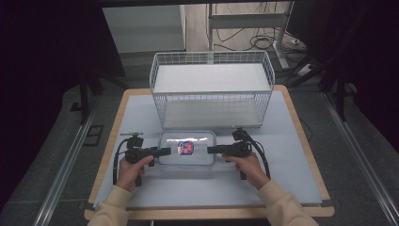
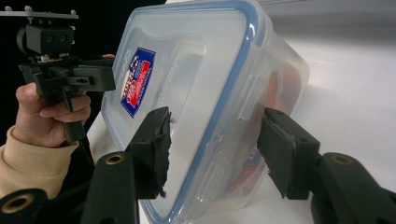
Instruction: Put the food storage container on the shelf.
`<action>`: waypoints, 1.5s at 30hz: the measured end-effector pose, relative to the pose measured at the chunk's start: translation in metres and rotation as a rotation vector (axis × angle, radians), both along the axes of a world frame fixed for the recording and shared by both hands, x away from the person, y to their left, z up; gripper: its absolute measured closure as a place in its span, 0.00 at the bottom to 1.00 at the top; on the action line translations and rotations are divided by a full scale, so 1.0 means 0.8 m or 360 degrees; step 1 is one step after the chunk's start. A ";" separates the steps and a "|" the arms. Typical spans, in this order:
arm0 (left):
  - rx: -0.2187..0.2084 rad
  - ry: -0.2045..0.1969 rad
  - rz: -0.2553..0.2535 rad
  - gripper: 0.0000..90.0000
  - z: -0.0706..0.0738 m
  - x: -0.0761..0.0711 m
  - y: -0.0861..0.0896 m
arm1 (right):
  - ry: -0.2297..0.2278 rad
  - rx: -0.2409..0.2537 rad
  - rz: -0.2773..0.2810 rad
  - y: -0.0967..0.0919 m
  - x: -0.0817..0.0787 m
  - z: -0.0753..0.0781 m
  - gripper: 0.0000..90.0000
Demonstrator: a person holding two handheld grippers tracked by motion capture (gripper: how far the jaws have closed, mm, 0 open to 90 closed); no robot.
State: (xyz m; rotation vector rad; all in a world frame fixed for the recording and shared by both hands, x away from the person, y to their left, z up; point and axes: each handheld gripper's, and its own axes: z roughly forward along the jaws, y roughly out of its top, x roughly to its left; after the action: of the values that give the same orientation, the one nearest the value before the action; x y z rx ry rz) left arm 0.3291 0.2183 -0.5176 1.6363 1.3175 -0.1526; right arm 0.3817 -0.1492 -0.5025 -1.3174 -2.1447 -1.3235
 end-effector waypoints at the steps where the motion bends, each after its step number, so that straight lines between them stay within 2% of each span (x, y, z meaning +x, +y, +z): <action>1: 0.0007 -0.0008 0.0005 0.32 0.001 -0.001 -0.001 | -0.0015 -0.0007 -0.0003 0.000 -0.001 0.001 0.50; 7: 0.0028 -0.0050 0.0013 0.32 0.004 -0.009 -0.001 | -0.0057 -0.0015 -0.0022 0.001 -0.010 0.005 0.53; 9: 0.0001 -0.0058 0.0025 0.36 0.004 -0.012 0.002 | -0.0074 -0.0005 -0.0024 0.000 -0.012 0.006 0.54; 18: 0.0046 -0.0127 0.0028 0.38 0.011 -0.022 -0.004 | -0.0133 0.0009 -0.0033 -0.006 -0.026 0.009 0.58; 22: 0.0076 -0.0155 0.0031 0.39 0.014 -0.027 -0.009 | -0.0142 0.0022 -0.0053 -0.009 -0.027 0.010 0.58; 31: 0.0095 -0.0201 0.0052 0.41 0.020 -0.031 -0.014 | -0.0166 0.0028 -0.0072 -0.013 -0.028 0.013 0.59; 38: 0.0089 -0.0229 0.0059 0.42 0.026 -0.032 -0.018 | -0.0200 0.0046 -0.0077 -0.017 -0.028 0.017 0.59; 42: 0.0083 -0.0249 0.0058 0.42 0.032 -0.033 -0.022 | -0.0230 0.0051 -0.0080 -0.021 -0.029 0.024 0.59; 45: 0.0084 -0.0271 0.0049 0.42 0.039 -0.035 -0.025 | -0.0285 0.0046 -0.0077 -0.024 -0.032 0.034 0.58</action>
State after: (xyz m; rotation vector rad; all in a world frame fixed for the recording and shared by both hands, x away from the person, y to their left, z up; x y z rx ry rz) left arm 0.3014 0.1982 -0.4866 1.6345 1.2244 0.0396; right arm 0.3564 -0.1685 -0.4757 -1.2915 -2.2124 -1.5389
